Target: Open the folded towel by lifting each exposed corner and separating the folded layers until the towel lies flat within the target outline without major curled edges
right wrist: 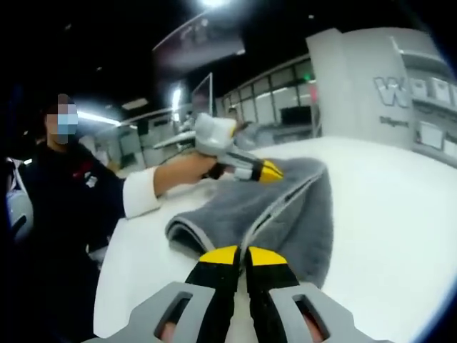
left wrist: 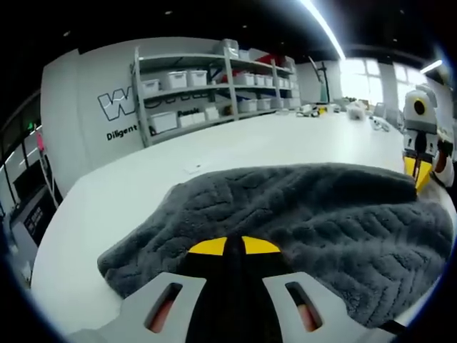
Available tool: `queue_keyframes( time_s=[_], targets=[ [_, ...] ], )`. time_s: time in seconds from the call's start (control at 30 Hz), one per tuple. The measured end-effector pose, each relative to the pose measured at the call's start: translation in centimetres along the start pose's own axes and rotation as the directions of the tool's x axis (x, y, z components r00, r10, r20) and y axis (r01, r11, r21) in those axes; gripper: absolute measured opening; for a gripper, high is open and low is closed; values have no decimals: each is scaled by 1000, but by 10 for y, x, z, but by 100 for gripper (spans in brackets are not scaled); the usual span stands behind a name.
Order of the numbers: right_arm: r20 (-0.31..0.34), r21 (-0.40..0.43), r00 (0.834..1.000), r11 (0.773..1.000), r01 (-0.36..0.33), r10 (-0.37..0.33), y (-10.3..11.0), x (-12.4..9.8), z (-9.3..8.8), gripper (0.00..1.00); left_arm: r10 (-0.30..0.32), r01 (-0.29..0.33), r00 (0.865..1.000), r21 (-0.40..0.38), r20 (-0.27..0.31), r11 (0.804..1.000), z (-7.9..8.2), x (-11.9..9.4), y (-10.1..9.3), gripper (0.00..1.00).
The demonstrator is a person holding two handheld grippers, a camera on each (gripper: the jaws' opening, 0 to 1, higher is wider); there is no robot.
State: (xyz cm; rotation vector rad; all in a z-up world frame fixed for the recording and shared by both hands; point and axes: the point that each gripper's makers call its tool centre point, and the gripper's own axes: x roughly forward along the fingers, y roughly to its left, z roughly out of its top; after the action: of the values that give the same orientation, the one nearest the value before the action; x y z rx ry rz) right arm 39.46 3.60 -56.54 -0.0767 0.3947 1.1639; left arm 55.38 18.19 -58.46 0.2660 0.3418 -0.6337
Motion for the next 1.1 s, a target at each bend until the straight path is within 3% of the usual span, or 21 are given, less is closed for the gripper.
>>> queue_keyframes(
  time_s=[1.1],
  targets=[
    [-7,-143,991,981,-131,132,52,9,0,0,-100,99,995,38,24,994,11,19,-21,4]
  ],
)
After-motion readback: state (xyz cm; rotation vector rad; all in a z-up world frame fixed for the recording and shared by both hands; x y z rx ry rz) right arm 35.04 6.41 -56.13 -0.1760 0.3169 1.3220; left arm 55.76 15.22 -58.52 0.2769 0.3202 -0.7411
